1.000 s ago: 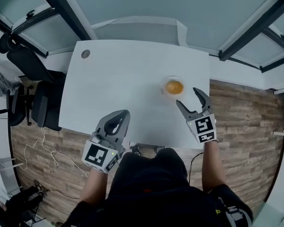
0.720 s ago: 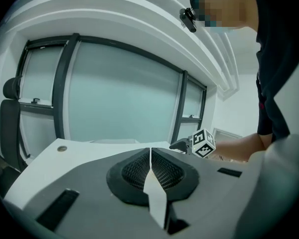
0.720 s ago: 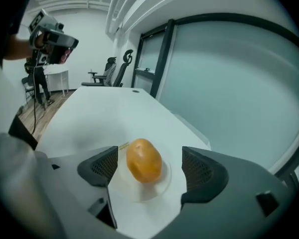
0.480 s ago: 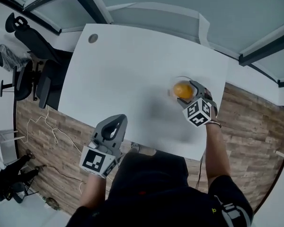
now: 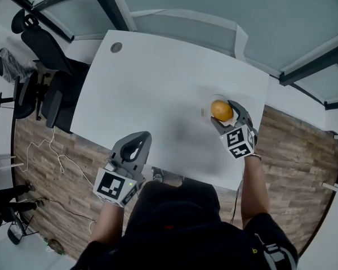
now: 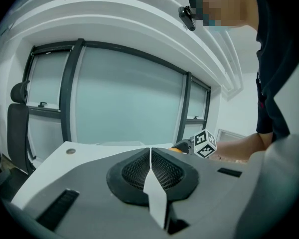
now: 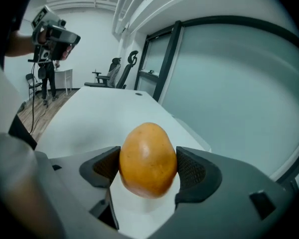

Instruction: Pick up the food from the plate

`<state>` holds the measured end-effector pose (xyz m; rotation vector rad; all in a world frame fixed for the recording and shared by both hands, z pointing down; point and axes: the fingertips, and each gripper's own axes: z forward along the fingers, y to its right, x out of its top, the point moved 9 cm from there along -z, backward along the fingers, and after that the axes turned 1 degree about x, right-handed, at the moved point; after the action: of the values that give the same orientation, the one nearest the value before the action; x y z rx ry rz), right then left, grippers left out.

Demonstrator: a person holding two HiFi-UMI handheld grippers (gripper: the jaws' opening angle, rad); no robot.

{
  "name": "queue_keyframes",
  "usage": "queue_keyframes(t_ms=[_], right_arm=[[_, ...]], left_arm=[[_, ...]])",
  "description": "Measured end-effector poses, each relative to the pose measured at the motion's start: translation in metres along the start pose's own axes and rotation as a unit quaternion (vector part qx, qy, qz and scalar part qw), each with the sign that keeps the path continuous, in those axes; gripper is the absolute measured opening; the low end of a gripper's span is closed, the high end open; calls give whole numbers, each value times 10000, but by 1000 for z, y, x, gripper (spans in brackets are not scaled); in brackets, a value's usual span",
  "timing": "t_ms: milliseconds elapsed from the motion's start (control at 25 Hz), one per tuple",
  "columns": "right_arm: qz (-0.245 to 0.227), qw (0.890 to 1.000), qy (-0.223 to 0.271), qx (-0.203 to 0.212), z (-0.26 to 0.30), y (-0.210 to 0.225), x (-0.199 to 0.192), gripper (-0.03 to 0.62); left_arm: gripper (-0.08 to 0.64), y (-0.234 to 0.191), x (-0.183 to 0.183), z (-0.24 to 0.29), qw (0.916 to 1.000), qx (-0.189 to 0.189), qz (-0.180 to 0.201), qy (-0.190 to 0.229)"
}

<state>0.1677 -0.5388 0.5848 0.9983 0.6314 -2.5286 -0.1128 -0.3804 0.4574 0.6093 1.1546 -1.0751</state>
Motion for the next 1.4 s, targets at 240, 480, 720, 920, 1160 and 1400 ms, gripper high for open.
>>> queue_keyframes(t_ms=[240, 480, 720, 920, 1160, 1400], right_arm=[[877, 9890, 937, -742, -62, -29, 59, 365], [1692, 9586, 1906, -1272, -131, -65, 104, 365], [1744, 9323, 2587, -1827, -199, -89, 146, 365], [1549, 9203, 2778, -2278, -242, -103, 160, 365], [1532, 9119, 2807, -2572, -270, -112, 157, 365], [1476, 9120, 2740, -2670, -284, -109, 154, 365]], left_arm=[[29, -8, 31, -20, 9980, -383, 322, 378], [29, -2, 59, -48, 9902, -840, 645, 912], [29, 3, 79, -63, 9807, -1248, 885, 1219], [29, 10, 86, -65, 9726, -1545, 1025, 1405], [29, 23, 94, -69, 9658, -1740, 1118, 1562], [29, 36, 98, -69, 9634, -1798, 1155, 1618]])
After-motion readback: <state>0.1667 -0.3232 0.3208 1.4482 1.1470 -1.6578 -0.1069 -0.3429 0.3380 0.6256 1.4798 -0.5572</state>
